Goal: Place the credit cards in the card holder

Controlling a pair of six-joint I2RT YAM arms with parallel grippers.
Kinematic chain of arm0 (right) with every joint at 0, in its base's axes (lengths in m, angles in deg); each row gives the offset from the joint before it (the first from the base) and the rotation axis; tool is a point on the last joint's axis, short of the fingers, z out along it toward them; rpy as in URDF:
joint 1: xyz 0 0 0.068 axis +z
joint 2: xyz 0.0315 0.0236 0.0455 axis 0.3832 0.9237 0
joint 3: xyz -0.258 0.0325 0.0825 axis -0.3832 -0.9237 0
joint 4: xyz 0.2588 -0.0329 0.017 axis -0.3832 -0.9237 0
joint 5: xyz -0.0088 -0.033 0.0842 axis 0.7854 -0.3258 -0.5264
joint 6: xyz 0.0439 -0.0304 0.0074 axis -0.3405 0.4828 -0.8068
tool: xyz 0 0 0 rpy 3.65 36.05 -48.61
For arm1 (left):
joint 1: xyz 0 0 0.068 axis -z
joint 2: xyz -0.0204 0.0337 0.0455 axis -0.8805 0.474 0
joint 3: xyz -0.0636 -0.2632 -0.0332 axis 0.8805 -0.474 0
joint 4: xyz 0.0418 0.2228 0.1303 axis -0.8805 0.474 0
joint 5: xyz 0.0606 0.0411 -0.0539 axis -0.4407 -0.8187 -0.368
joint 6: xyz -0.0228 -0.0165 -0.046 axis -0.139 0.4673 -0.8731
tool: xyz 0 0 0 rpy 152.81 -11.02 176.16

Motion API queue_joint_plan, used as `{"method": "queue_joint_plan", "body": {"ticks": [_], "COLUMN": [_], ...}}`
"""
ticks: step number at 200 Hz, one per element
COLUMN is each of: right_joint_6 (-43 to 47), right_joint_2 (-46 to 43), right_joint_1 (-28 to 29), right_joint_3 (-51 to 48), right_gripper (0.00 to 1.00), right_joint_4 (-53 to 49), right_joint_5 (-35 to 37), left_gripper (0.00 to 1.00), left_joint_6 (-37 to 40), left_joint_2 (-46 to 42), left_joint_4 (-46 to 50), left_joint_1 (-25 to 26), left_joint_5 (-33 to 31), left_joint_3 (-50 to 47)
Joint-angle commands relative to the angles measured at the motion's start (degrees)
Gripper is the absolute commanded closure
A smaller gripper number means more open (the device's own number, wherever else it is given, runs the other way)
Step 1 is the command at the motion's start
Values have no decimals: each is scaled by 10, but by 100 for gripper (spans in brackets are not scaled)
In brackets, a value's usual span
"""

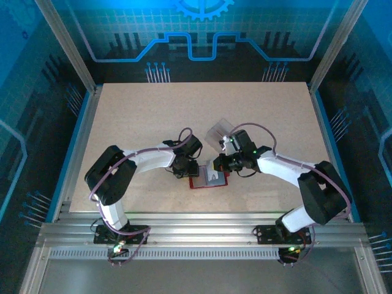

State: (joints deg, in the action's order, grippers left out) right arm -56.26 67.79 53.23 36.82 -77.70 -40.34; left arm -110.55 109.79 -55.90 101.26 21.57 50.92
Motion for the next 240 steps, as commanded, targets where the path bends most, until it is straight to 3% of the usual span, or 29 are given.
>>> {"method": "queue_joint_plan", "body": {"ticks": [1,153,240], "right_joint_6": [-10,-17,-36], "right_joint_2": [15,72,93], "right_joint_1": [-4,-17,-13], "right_joint_3": [-11,-18,-24], "right_gripper": [99,100,100], "right_joint_4": [71,96,131], "right_joint_5": [-30,-9,-49], "left_gripper": [62,62,62], "left_joint_6": [1,-6,-10], "left_joint_2": [20,19,19], "left_joint_4": [-1,-7,-10], "left_joint_1": [2,2,2], "left_joint_5": [-15,-5,0], "left_joint_3": [-7,-15,-18]}}
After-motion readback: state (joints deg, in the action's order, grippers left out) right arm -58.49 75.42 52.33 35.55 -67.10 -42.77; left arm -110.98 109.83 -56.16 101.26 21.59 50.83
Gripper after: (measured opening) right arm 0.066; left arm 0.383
